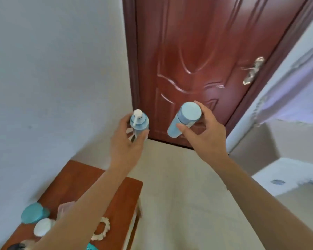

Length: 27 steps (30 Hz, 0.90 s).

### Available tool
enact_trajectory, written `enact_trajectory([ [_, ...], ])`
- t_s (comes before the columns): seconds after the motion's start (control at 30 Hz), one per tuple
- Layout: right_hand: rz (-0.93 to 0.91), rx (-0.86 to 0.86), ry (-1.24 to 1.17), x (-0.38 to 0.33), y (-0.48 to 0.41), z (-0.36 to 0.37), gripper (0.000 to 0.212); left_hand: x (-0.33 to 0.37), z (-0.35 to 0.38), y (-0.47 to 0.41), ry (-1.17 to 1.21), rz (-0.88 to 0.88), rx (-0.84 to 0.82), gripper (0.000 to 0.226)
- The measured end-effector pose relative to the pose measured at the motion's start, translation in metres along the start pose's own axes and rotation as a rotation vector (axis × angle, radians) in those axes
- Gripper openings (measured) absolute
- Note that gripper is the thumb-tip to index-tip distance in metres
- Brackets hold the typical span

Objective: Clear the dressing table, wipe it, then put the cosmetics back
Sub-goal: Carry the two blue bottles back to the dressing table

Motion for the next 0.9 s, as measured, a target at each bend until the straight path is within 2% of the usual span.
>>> enact_trajectory([
  [0.2, 0.108, 0.340, 0.044, 0.095, 0.006, -0.214, 0.067, 0.112, 0.205, 0.030, 0.153, 0.230, -0.263, 0.054],
  [0.47, 0.201, 0.588, 0.134, 0.217, 0.043, -0.442, 0.063, 0.233, 0.449, 0.105, 0.290, 0.316, -0.501, 0.052],
  [0.6, 0.254, 0.652, 0.136, 0.265, 0.038, -0.505, 0.062, 0.268, 0.527, 0.114, 0.339, 0.338, -0.558, 0.043],
  [0.9, 0.376, 0.679, 0.225, 0.424, -0.019, -0.613, 0.062, 0.271, 0.748, 0.100, 0.427, 0.269, -0.701, 0.048],
])
Point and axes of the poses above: each hand's wrist, its own y-axis away from the middle knuckle, its own z-axis out of the palm, x = y × z, the point moved 4 cm from there along -y, towards the middle knuckle, and after that the axes turned 5 degrees about y, right-handed, at the moved point
